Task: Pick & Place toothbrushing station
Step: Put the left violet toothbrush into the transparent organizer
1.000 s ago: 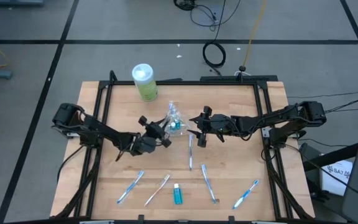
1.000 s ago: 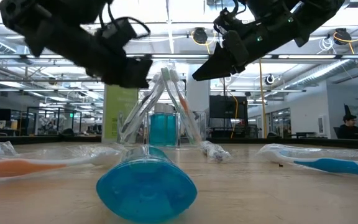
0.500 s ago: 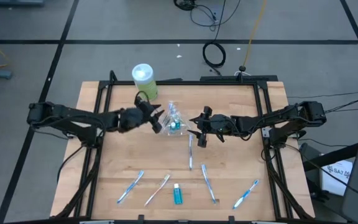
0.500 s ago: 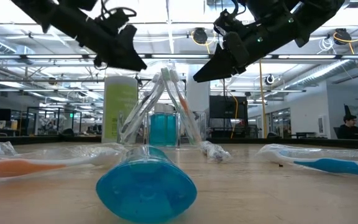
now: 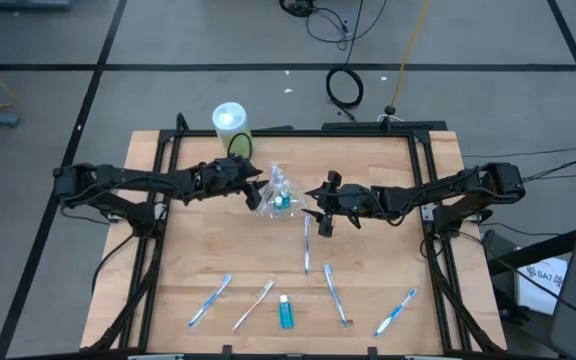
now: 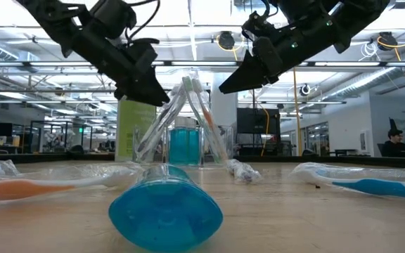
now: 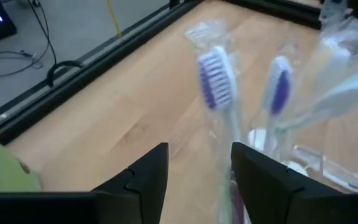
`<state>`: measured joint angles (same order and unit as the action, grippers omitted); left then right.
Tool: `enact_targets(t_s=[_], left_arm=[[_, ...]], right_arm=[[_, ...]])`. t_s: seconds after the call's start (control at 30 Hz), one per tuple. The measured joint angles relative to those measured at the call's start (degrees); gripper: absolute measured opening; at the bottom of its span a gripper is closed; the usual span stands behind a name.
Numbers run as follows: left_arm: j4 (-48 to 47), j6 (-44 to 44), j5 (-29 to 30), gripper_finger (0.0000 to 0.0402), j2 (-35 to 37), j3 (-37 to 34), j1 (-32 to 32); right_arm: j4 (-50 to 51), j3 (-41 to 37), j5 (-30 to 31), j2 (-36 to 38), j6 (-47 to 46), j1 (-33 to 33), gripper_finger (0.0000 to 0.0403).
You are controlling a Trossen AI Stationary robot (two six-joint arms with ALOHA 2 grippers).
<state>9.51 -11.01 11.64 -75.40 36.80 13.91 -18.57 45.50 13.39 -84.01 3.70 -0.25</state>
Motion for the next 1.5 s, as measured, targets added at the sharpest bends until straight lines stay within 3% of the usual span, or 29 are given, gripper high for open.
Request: enact_targets(t_s=[0.17,0.37,0.73,0.93,1.23,1.5], left_arm=[[0.32,0.09,-4.33,0.0165,-0.04,0.00,0.40],[1.13,0.33,-5.62,0.0141,-0.01,0.00,0.38],[1.04,1.44,-5.62,0.0008,-0.01,0.00,0.38],[1.01,1.42,-4.52,0.0009,-0.01,0.00,-0.50],[-4.32,1.87,9.13,0.0003,-0.01,0.00,-7.40],[-7.07,1.64,12.06,0.0007,-0.01,0.02,-11.36]], right_arm=[[0.02,0.00,-0.02,0.00,0.00,-0.02,0.0224],[0.02,0.00,-0.01,0.00,0.00,-0.01,0.0224],[0.03,0.00,0.00,0.00,0.00,0.00,0.0224],[0.04,0.00,-0.01,0.00,0.00,-0.01,0.0224],[0.07,0.00,-0.02,0.00,0.10,0.00,0.0224],[0.07,0.00,0.00,0.00,0.06,-0.02,0.0224]])
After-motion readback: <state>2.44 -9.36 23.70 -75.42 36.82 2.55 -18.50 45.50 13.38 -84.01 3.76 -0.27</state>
